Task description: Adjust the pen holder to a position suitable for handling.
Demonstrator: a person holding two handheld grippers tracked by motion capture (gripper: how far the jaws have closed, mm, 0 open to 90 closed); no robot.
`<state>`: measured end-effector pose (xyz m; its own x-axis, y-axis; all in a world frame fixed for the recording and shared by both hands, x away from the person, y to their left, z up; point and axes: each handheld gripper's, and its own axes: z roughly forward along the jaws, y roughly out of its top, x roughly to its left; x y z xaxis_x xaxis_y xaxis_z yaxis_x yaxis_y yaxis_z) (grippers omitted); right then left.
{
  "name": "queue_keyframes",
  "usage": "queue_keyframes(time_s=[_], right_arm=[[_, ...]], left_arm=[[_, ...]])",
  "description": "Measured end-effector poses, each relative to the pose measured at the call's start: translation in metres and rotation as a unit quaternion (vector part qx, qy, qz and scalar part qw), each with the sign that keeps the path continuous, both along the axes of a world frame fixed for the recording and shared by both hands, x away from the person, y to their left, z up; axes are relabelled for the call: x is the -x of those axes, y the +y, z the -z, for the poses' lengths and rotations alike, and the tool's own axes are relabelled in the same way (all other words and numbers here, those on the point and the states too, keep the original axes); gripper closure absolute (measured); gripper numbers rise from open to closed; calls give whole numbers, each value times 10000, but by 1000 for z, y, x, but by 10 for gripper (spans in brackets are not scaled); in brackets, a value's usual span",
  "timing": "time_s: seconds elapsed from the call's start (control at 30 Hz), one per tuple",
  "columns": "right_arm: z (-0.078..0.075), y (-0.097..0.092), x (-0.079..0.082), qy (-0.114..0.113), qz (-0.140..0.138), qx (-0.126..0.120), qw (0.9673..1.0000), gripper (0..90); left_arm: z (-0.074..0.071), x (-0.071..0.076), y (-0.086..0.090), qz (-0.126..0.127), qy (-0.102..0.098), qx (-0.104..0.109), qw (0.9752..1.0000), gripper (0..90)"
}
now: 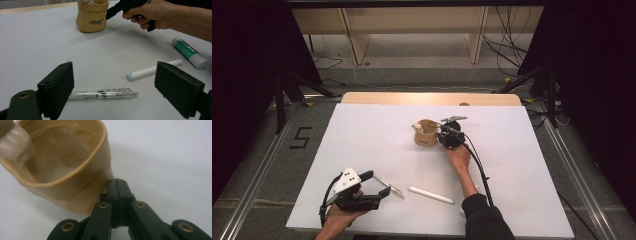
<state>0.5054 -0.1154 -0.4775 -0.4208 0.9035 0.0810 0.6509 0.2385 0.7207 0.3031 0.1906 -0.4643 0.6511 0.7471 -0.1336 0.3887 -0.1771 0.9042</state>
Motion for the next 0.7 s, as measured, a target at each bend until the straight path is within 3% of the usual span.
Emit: queue_keyframes(time_s=[0.23,0.43,0.57,0.7], right_arm=[[-4,-5,3,-34,-58,109,9999,883],[-14,-22,10,-137,25,60,9999,830],[-22,-33,20,-250,-94,43,9996,776],[-30,-44,32,-282,-210,-161,9993,671]], left_arm=[[0,0,1,-7,4,-7,10000,154],[0,0,0,-1,1,-18,10000,154],[0,0,0,5,4,-39,10000,154],[1,0,0,7,9,-45,10000,154]])
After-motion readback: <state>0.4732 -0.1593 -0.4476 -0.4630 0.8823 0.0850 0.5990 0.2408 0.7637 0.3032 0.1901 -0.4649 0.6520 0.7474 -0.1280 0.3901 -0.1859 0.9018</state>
